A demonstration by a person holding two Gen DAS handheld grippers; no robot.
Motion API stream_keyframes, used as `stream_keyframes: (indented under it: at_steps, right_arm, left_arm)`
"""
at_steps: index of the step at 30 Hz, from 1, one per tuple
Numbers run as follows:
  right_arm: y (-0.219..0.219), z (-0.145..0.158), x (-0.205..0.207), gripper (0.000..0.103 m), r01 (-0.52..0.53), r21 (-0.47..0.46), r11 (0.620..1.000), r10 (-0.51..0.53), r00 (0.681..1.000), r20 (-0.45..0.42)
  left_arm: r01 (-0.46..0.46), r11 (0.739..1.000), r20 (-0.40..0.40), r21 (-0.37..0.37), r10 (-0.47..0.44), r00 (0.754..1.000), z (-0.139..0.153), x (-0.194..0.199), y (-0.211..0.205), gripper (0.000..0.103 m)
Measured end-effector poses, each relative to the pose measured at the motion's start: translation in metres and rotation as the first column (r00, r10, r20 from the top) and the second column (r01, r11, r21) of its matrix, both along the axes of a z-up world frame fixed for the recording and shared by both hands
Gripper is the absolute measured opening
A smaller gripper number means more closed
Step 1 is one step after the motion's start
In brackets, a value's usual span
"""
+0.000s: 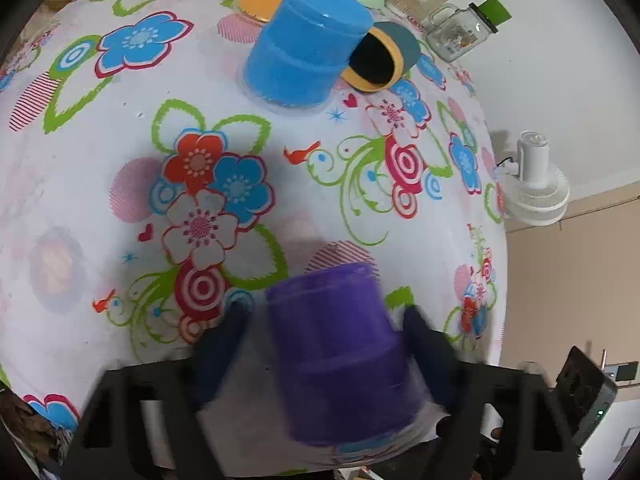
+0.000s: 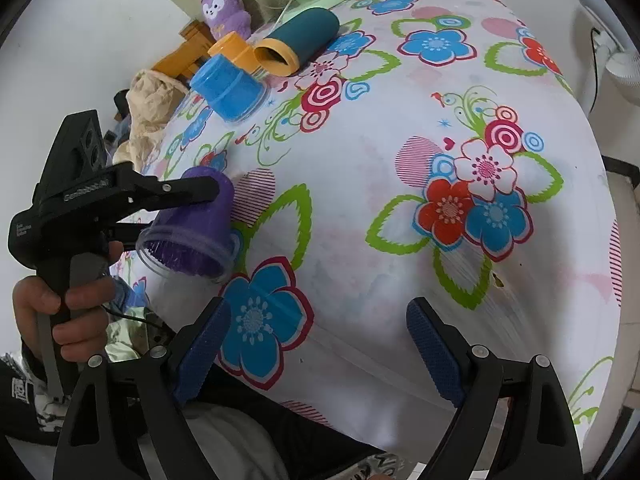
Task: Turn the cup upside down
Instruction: 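Rotate the held purple cup with the left tool so its rim faces down, then lower the purple cup rim-first toward the tablecloth with the left tool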
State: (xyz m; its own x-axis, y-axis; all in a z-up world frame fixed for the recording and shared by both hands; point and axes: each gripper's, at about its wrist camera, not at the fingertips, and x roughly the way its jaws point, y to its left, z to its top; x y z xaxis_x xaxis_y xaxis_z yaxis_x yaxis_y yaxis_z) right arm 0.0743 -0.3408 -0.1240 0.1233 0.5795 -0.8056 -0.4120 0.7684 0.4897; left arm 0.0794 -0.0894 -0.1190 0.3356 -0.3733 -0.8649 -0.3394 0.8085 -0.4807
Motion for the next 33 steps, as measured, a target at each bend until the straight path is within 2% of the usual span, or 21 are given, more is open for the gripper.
stream_keyframes:
  at_steps: [2,6,10,14,19,33]
  right_arm:
    - [-0.003,0.000,0.000,0.091,0.007,0.002,1.000,-0.007,1.000,-0.001]
    - [-0.005,0.000,0.001,0.091,0.017,0.007,1.000,-0.017,1.000,-0.002]
    - [-0.004,0.001,0.001,0.091,0.017,0.009,1.000,-0.017,1.000,0.003]
    - [-0.001,0.007,-0.001,0.091,0.012,0.019,1.000,-0.012,1.000,0.019]
    - [0.012,0.014,-0.004,0.091,-0.015,0.007,1.000,0.015,0.999,0.043]
    - [0.031,0.022,-0.011,0.091,-0.054,0.004,0.999,0.053,0.997,0.058]
  left_arm:
    - [0.017,1.000,-0.005,0.010,-0.017,1.000,0.000,0.001,-0.002,0.063]
    - [0.031,0.999,0.014,0.025,-0.031,0.999,0.003,0.002,-0.004,0.062]
    - [0.031,0.995,0.109,0.094,-0.041,0.993,0.028,0.001,-0.003,0.062]
    - [0.012,0.984,0.209,0.176,-0.049,0.977,0.058,-0.003,0.000,0.062]
    - [-0.013,0.966,0.283,0.258,-0.063,0.957,0.078,-0.008,0.001,0.063]
    - [0.014,0.961,0.285,0.276,-0.096,0.954,0.078,-0.015,-0.001,0.063]
